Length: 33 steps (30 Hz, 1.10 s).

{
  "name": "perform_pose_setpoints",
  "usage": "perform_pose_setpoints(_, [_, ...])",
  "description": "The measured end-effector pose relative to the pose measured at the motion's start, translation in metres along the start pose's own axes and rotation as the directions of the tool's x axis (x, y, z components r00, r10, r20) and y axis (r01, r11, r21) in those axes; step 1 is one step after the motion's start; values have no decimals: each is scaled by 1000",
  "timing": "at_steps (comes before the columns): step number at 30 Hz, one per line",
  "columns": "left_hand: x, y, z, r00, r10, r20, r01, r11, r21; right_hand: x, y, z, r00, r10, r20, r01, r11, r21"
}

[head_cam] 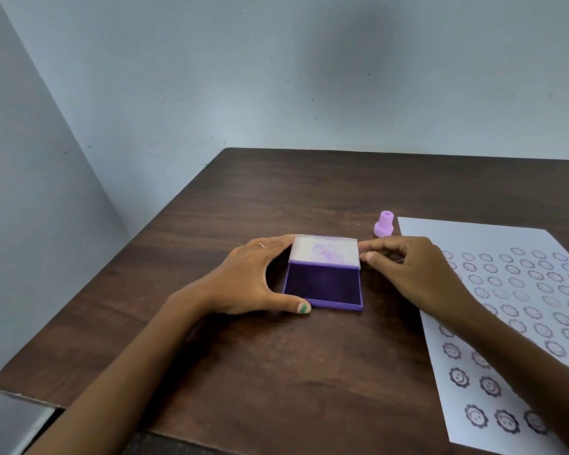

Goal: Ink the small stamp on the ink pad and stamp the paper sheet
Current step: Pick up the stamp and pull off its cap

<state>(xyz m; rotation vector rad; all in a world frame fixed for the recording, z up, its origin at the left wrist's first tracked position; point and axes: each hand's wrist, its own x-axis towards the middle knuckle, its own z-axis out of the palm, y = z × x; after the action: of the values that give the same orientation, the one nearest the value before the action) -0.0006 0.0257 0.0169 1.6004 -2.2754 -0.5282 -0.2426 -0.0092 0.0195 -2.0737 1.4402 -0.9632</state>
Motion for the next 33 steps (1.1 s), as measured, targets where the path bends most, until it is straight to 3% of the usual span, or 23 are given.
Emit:
perform_pose_setpoints(4, [0, -1, 1, 1000, -10, 0, 10, 1000, 25, 0, -2, -3, 999, -18, -45, 19, 1000, 19])
perform_pose_setpoints(8, [-1, -1, 2, 999, -37, 12, 37, 999, 30, 4, 0, -17, 953, -21, -303, 34, 999, 39])
perform_pose_setpoints(10, [-1, 0, 2, 999, -48, 10, 47, 999, 21, 10, 7, -27, 935, 1, -356, -13, 999, -32])
perform_pose_setpoints(12, [-1, 1, 2, 998, -56, 6, 56, 998, 7, 16, 20, -37, 948, 34, -317, -85, 986, -146])
perform_pose_setpoints(15, [-1, 1, 3, 998, -58, 1, 58, 998, -2, 22, 40, -41, 979, 166, -119, -200, 890, -409])
perform_pose_setpoints(19, [0, 1, 4, 999, -45, 2, 45, 999, 27, 18, 56, -35, 952, 299, 66, -202, 776, -597])
perform_pose_setpoints(25, [0, 2, 4, 999, -44, 8, 43, 998, 37, 8, 53, -28, 953, 297, 65, -179, 722, -668])
perform_pose_setpoints(33, [1, 3, 6, 998, -56, 3, 55, 997, 55, -42, 40, -23, 951, 308, 9, -230, 726, -648])
